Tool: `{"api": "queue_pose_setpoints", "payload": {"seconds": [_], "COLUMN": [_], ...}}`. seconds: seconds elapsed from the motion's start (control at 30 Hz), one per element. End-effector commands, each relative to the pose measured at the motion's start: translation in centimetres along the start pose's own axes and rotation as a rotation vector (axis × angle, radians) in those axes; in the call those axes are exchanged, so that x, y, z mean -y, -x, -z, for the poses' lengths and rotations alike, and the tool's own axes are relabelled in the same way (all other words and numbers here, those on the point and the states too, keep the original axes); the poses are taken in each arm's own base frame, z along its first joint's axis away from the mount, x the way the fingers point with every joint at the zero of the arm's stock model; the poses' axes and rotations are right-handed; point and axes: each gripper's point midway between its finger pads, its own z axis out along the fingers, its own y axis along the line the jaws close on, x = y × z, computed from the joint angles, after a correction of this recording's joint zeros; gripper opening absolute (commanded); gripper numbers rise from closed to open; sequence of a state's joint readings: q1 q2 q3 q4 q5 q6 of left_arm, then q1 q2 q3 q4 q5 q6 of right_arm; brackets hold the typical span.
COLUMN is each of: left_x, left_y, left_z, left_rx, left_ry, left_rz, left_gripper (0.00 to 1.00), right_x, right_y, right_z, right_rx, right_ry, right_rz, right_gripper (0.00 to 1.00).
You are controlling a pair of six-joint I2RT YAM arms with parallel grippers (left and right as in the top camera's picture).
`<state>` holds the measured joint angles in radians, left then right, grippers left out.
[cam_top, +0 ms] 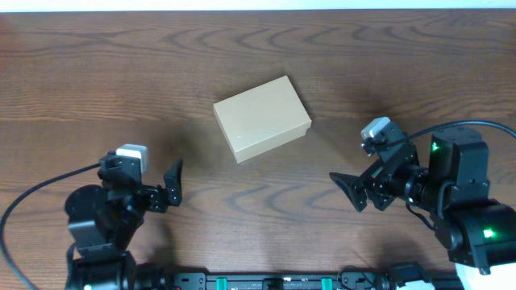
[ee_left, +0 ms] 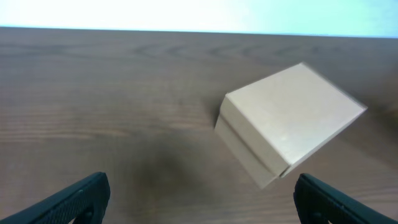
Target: Pack container
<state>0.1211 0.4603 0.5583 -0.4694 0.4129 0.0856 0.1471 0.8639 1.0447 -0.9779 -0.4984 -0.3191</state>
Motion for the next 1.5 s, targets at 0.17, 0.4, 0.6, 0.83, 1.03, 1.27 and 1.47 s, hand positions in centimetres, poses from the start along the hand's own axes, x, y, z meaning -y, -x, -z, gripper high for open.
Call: {"api": "queue_pose_setpoints", "payload": {"seconds": [0.17,0.4,0.6,0.83,1.03,1.27,1.47], "left_x": [-0.8,-1.7,-3.0,-4.2,-4.4,-4.4,-4.4], "left_y": [-4.7,-7.0,-8.6,-9.9,-9.9,-9.9,-9.9], "left_z": [-1.3,-1.1,-1.4,-1.7,-1.7,-1.7,-1.7], "left_rx": [0.037,0.079,0.074,0.042,0.035,0.035,0.035], "left_ry": [0.027,0.089,0.155,0.224,0.237,0.238,0.238], "left_rz": [-0.044,-0.101,-0.097,-0.122,-0.173,-0.172,-0.172], "left_gripper": [0.95,0.95,0.96,0.95,0.95,0.95,0.95], "right_x": [0.0,0.0,0.0,0.0,0.0,0.0,0.0], "right_y": [-0.1,-0.1,-0.1,-0.1,-0.1,-0.1,-0.1], "right_z": [0.0,0.0,0.0,0.0,0.0,0.0,0.0], "right_rx": [0.001,0.001,0.001,0.001,0.001,0.001,0.001], "right_ry": [0.008,0.008,0.008,0.008,0.008,0.008,0.008], "right_rz": [-0.008,-0.008,-0.009,-0.008,-0.009,-0.008,-0.009], "right_gripper": [0.99,0.99,0.99,0.99,0.99,0.99,0.99]}}
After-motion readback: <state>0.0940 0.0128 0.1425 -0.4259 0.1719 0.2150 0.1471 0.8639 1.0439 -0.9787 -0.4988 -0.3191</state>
